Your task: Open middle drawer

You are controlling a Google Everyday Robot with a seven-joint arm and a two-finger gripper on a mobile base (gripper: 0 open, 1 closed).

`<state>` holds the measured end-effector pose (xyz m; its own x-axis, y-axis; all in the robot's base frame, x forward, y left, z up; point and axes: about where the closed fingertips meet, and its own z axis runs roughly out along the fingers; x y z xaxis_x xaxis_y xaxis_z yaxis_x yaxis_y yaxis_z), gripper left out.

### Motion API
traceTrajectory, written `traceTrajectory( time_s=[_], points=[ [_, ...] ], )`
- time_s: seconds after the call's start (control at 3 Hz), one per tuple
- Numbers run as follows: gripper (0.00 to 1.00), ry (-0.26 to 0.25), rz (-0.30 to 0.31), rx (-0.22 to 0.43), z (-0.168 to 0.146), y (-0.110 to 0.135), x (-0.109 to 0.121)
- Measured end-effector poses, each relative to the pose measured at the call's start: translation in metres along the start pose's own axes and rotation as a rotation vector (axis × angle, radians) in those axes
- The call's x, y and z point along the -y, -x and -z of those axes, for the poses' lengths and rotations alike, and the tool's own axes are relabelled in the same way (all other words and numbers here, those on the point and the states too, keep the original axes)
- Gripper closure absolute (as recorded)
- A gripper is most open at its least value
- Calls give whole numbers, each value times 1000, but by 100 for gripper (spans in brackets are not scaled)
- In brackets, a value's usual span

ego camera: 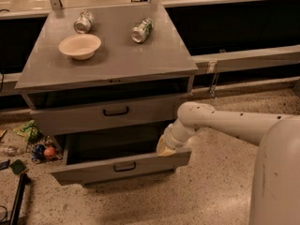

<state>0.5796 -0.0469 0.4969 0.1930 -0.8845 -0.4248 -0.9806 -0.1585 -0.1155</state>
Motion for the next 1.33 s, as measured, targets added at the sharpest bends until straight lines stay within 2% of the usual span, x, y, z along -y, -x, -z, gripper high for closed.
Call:
traceTrajectory(
  time_s=[0.33,0.67,1.0,1.33],
  points=[
    [100,-58,19,11,-7,-4,18],
    [100,-123,50,22,-19,-6,48],
    [100,-135,65,26,-36,-10,66],
    [100,-110,59,23,-57,-18,69]
  ],
)
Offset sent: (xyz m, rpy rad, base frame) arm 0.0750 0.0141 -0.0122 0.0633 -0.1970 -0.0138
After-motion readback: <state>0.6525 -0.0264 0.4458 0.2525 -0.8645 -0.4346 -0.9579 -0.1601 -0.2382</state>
